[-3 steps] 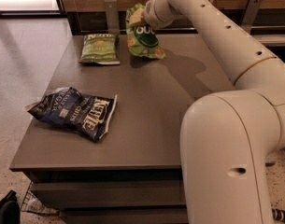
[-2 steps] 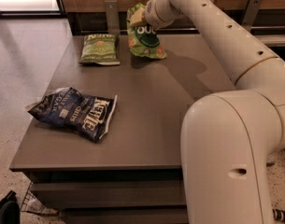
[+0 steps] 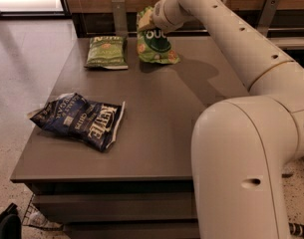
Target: Move green rice chip bag near green jalapeno chip bag
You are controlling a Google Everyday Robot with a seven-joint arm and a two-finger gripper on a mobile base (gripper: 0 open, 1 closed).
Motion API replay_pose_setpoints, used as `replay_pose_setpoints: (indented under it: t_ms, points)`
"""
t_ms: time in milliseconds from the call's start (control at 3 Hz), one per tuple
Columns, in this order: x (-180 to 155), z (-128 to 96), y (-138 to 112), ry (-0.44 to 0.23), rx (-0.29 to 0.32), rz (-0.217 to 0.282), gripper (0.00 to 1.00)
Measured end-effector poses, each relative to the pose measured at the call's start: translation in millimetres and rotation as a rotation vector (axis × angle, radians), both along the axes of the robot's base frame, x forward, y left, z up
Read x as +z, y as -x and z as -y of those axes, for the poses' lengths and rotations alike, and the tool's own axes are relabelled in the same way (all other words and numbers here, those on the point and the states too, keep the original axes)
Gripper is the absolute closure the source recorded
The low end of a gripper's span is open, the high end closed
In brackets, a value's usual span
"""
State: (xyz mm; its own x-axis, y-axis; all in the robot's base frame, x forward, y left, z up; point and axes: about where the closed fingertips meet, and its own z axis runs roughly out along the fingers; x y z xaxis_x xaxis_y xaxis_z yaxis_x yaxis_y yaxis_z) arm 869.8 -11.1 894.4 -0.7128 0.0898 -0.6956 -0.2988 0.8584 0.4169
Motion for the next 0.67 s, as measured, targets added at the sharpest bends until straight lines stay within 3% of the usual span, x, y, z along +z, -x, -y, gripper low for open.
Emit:
replay_pose_setpoints:
  t_ms: [333,667]
  points:
    - [-2.7,-2.2,-0.3,0.000,0.003,-0.003,0.00]
    - [-2.8,-2.3,-0.3,0.000,0.003,-0.004,0.00]
